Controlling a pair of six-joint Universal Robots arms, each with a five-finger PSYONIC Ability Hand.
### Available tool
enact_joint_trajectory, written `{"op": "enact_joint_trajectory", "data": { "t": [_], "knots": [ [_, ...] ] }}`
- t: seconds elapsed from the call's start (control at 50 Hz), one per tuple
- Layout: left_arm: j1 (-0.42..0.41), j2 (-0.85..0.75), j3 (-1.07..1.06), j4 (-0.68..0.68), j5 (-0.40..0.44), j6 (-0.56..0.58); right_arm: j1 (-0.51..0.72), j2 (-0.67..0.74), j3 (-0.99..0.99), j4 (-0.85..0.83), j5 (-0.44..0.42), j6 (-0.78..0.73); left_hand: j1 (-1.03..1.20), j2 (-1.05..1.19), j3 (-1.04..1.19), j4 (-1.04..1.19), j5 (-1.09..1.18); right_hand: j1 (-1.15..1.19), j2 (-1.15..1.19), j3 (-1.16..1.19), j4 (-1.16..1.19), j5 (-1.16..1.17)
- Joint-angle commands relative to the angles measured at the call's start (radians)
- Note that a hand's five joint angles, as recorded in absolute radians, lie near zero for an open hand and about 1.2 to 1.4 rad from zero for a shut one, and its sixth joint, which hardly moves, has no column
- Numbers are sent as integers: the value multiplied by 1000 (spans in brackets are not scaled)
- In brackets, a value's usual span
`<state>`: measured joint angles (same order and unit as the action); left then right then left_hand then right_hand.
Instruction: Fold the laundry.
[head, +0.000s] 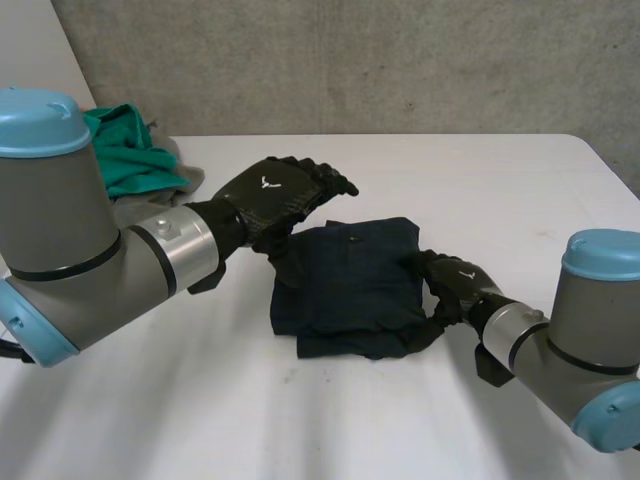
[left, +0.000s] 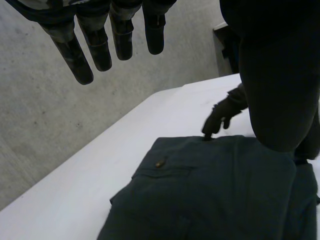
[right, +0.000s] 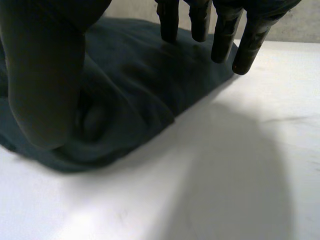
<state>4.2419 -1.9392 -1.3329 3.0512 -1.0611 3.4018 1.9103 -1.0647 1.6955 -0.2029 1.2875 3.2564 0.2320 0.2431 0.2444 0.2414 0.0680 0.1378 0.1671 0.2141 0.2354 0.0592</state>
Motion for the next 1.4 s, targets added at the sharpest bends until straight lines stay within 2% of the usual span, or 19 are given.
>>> {"op": "enact_joint_trajectory", "data": {
  "t": [0.02, 0.2, 0.28, 0.3, 0.34, 0.38, 0.5, 0.58, 0.66, 0.76, 0.8, 0.88, 0.9, 0.96, 1.06, 1.2, 1.22, 1.24, 1.4],
  "knots": [
    [-4, 5, -20, 1, -10, 2, 52, 63, -63, -58, 6, 164, 14, 3, 1, 4, 3, 37, 7, -40, -61, -59],
    [0, 17, -26, 3, -8, 2, 107, 155, -163, -70, 23, 174, 17, 6, 4, 7, 6, 82, 53, 6, -16, -14],
    [0, 16, -29, 3, -8, 2, 113, 207, -227, -64, 58, 167, 17, 6, 4, 7, 6, 577, 548, 501, 480, 481],
    [0, 16, -34, 3, -8, 2, 113, 227, -258, -59, 88, 164, 17, 6, 4, 7, 6, 953, 924, 877, 856, 857],
    [0, 16, -38, 4, -7, 2, 111, 232, -275, -58, 117, 163, 17, 6, 4, 7, 6, 1257, 1228, 1181, 1160, 1161],
    [0, 16, -43, 4, -7, 2, 110, 229, -289, -64, 165, 154, 17, 6, 4, 7, 6, 1258, 1229, 1182, 1161, 1163],
    [3, 16, -42, 6, -5, 5, 81, 235, -350, -76, 217, 54, 17, 6, 4, 7, 6, 1258, 1229, 1182, 1161, 1163],
    [4, 16, -34, 9, -5, 5, 3, 268, -434, -78, 228, -33, 17, 6, 4, 7, 6, 1258, 1229, 1182, 1161, 1163],
    [3, 16, -29, 23, -7, 4, -56, 354, -589, -64, 243, -98, 17, 6, 4, 7, 6, 1258, 1229, 1182, 1161, 1163],
    [0, 16, -15, 35, -10, 2, -146, 486, -839, -4, 320, -181, 17, 6, 4, 7, 6, 1258, 1229, 1182, 1161, 1163],
    [-2, 16, -9, 35, -10, 2, -172, 524, -917, 20, 325, -199, 17, 6, 4, 7, 6, 1258, 1229, 1182, 1161, 1163],
    [-4, 16, 4, 35, -11, 1, -227, 659, -1186, 157, 319, -218, 20, 9, 7, 10, 9, 1258, 1229, 1182, 1161, 1163],
    [-5, 16, 9, 37, -11, 2, -253, 731, -1314, 221, 310, -231, 20, 9, 7, 10, 9, 1258, 1229, 1182, 1161, 1163],
    [-7, 13, 14, 37, -11, 1, -295, 822, -1471, 295, 280, -268, 20, 9, 7, 10, 9, 1258, 1229, 1182, 1161, 1163],
    [-7, 5, 17, 40, -11, 4, -367, 835, -1485, 277, 242, -296, 20, 9, 7, 10, 9, 1258, 1229, 1182, 1161, 1163],
    [-8, -7, 34, 41, -13, 5, -401, 835, -1504, 274, 201, -328, 20, 9, 7, 10, 9, 1258, 1229, 1182, 1161, 1163],
    [-8, -10, 40, 41, -14, 5, -402, 835, -1502, 269, 202, -340, 20, 9, 7, 10, 9, 582, 553, 506, 485, 486],
    [-8, -10, 41, 41, -14, 5, -402, 835, -1502, 266, 202, -351, 20, 9, 7, 10, 9, 37, 7, -40, -61, -59],
    [-7, -7, 43, 40, -14, 2, -425, 836, -1488, 201, 237, -472, 20, 9, 7, 10, 9, 37, 7, -40, -61, -59]
  ]
}}
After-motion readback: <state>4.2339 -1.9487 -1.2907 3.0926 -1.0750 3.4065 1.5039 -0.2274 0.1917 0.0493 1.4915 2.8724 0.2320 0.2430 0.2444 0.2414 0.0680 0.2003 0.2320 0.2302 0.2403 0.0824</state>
